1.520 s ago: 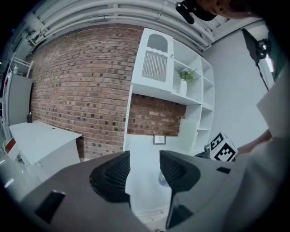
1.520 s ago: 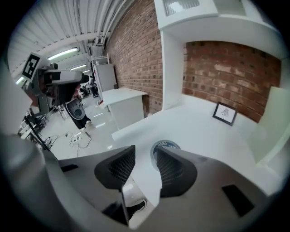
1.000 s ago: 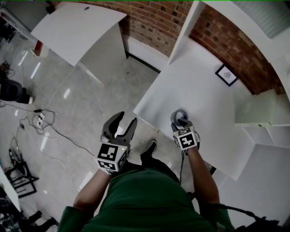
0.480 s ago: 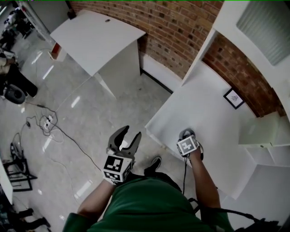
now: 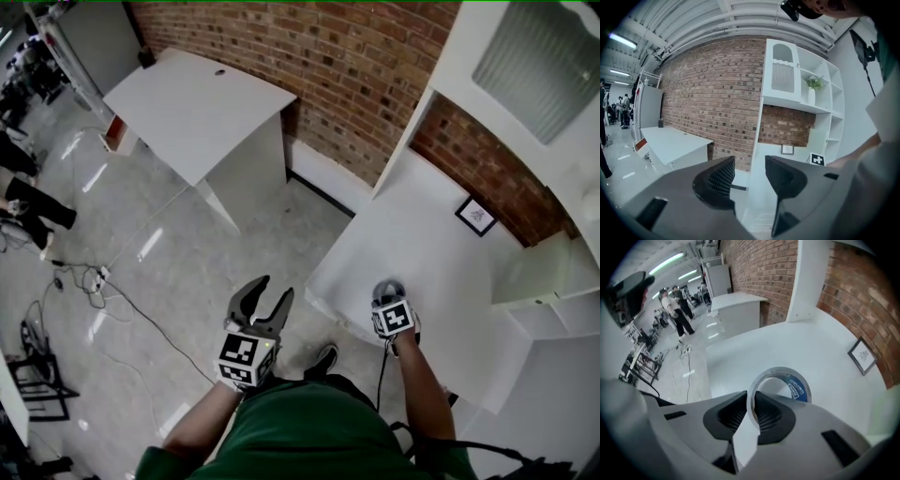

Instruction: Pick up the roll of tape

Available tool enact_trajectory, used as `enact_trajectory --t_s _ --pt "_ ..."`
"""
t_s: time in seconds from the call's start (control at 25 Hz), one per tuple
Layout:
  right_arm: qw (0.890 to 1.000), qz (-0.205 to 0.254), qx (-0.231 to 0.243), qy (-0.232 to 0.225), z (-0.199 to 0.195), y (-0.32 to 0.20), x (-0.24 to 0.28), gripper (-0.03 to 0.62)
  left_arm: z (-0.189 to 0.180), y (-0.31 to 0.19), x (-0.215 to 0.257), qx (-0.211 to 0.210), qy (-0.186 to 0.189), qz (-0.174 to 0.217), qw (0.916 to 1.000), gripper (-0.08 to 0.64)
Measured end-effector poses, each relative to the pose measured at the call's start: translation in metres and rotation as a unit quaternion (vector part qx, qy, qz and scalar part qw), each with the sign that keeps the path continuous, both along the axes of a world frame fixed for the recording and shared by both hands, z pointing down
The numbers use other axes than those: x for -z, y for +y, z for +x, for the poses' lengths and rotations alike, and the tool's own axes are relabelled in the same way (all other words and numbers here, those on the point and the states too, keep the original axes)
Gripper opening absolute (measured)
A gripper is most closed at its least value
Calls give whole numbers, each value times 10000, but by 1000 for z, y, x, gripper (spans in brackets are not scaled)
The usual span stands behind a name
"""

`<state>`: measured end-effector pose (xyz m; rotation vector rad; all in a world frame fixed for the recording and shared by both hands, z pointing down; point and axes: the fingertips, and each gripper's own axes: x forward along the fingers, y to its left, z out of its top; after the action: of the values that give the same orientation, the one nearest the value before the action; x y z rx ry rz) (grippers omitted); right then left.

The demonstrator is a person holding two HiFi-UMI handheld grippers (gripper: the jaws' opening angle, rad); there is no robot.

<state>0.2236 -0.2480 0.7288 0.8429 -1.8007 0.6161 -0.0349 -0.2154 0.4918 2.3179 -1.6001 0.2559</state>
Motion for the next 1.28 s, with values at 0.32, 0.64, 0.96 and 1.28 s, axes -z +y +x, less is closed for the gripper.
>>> enact_trajectory --t_s 0.32,0.64,0.96,1.28 --pt "9810 1127 -835 -1342 -23 -12 79 64 5 -4 12 -388 61 149 9991 211" --pt "9429 2008 -1306 -2315 -44 -11 162 63 8 -9 29 -713 176 330 9968 211" --pt "8930 3049 -1492 -2953 -60 -12 257 63 -2 -26 58 -819 296 630 9942 210" --pt "8487 3913 -1435 -3257 -64 5 331 63 -6 -31 88 -869 430 864 9915 210"
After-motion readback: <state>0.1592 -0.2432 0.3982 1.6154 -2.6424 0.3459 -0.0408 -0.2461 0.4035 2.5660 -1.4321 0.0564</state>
